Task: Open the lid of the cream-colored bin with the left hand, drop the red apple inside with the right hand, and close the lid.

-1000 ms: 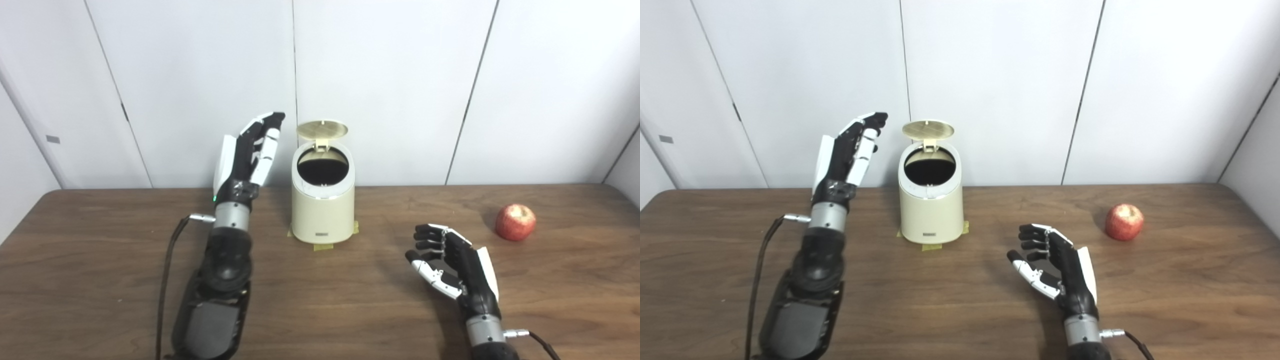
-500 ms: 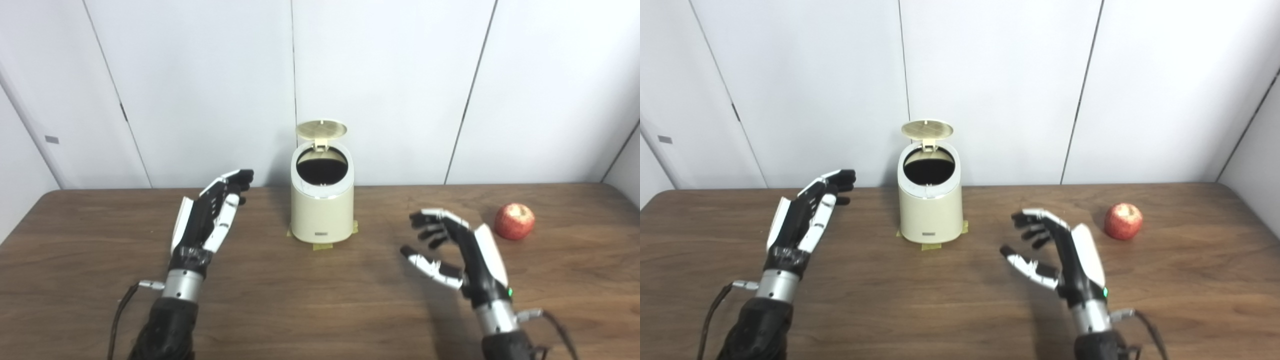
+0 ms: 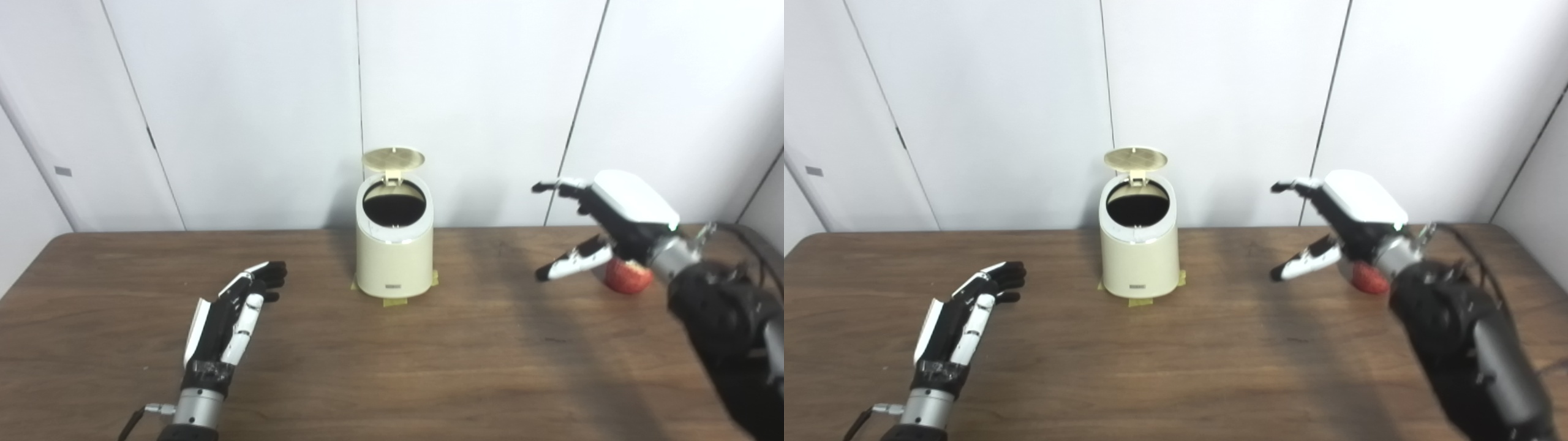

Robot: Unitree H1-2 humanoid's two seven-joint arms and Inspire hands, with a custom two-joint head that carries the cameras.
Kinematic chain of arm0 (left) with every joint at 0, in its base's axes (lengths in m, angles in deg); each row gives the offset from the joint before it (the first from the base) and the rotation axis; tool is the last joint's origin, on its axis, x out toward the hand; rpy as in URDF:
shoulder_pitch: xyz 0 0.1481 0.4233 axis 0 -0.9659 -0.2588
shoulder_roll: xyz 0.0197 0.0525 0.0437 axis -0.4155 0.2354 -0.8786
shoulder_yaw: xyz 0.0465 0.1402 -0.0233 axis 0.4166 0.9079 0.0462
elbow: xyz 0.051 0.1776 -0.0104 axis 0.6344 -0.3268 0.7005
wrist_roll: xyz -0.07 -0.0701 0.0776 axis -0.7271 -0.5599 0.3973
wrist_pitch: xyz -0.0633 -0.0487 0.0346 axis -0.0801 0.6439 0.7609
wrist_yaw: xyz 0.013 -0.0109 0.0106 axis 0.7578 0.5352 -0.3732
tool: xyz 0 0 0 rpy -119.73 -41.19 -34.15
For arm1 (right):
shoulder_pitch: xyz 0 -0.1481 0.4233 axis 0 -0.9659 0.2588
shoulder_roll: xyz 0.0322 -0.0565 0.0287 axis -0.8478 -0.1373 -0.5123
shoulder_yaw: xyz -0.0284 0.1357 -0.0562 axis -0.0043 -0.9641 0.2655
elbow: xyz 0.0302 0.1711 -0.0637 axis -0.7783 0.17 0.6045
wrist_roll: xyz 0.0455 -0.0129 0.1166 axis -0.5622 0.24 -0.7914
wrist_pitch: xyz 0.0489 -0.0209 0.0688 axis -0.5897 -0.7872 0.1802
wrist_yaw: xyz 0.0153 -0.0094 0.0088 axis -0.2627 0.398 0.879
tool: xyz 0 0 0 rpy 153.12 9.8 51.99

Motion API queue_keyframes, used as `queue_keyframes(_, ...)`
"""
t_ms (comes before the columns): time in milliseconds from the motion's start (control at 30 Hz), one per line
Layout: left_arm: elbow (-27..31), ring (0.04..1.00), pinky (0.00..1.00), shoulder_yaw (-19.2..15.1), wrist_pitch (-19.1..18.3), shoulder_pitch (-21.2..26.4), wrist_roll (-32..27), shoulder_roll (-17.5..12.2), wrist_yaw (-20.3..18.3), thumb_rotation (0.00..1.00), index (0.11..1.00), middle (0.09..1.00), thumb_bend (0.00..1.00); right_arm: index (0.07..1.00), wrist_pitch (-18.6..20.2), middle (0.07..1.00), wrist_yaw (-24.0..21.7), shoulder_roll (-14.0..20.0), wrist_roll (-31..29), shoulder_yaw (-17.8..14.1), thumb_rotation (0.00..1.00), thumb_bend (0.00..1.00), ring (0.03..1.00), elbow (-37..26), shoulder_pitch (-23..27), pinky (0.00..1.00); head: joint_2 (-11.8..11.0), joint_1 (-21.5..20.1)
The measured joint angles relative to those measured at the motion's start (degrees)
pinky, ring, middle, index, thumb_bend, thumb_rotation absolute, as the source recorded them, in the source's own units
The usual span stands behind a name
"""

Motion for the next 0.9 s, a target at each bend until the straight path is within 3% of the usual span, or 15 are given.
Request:
queue_keyframes(167,-0.3,0.775,0.73,0.1,0.0,-0.1,0.1,0.4,0.0,0.85,0.769,0.775,0.42,0.804,1.2,0.87,-2.9,4.2,1.0,1.2,0.25,0.99,0.834,7.5,5.4,0.63,0.4,1.0)
queue_keyframes(367,-0.2,0.776,0.72,0.1,0.0,-0.1,0.9,0.4,0.2,0.87,0.772,0.778,0.42,0.796,1.5,0.856,-3.1,5.8,0.3,2.5,0.23,1.0,0.796,19.9,7.1,0.61,0.7,1.1)
queue_keyframes(500,-0.2,0.763,0.71,0.4,0.0,-0.1,2.6,0.4,0.4,0.88,0.762,0.768,0.41,0.805,-0.3,0.875,-2.8,6.8,0.2,4.5,0.25,1.0,0.841,26.8,7.5,0.68,0.9,1.0)
queue_keyframes(633,-0.2,0.762,0.7,0.7,0.1,0.0,3.3,0.3,0.5,0.87,0.76,0.768,0.41,0.787,-3.0,0.826,-1.8,7.4,0.0,6.5,0.24,1.0,0.753,34.2,9.6,0.59,0.9,1.0)
queue_keyframes(733,-0.2,0.763,0.7,0.8,0.1,0.0,3.7,0.3,0.7,0.88,0.762,0.77,0.39,0.795,-4.0,0.844,-1.1,7.7,-0.1,7.6,0.25,1.0,0.76,36.9,10.8,0.58,0.9,1.0)
queue_keyframes(900,0.1,0.751,0.67,2.1,0.3,0.2,7.4,0.3,1.3,0.87,0.75,0.761,0.34,0.79,-4.2,0.871,0.4,7.2,-0.1,9.0,0.26,0.99,0.822,39.4,11.1,0.66,0.9,1.3)
